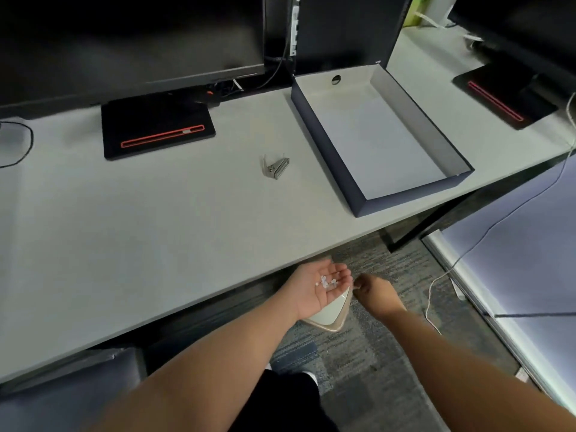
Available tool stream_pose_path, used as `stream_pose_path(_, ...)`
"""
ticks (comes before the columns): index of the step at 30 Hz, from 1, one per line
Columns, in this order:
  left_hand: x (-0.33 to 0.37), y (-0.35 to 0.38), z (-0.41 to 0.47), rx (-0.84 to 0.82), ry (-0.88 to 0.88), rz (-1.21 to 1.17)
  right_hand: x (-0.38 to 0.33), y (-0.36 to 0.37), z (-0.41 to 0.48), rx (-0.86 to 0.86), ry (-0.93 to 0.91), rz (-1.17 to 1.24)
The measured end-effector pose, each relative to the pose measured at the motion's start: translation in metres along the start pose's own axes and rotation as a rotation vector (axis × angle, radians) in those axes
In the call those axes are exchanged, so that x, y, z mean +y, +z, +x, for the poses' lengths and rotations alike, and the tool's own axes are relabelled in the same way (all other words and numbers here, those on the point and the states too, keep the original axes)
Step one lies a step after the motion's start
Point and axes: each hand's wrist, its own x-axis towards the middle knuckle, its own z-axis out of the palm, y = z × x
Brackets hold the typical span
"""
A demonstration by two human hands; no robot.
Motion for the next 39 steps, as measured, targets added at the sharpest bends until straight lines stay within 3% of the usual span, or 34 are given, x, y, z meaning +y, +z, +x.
stream_pose_path(8, -0.015, -0.06, 0.082, 0.145, 0.034, -0.008, 0.058, 0.052, 0.048, -0.045, 0.12, 0.056)
stream_pose_path(20, -0.038, -0.145, 0.186, 0.291, -0.008, 0.188, 0.106, 0.146, 0.109, -0.104, 0.194, 0.106)
stream_pose_path(29, -0.054, -0.176, 0.24, 0.327, -0.052, 0.208, 0.12, 0.185, 0.15, -0.054, 0.053, -0.037)
stream_pose_path(34, -0.06, -0.185, 0.258, 0.365, -0.092, 0.234, 0.12, 0.187, 0.16, 0.071, -0.031, -0.183)
stream_pose_path(39, -0.072, -0.199, 0.281, 0.447, -0.106, 0.265, 0.131, 0.196, 0.167, 0.101, -0.104, -0.172)
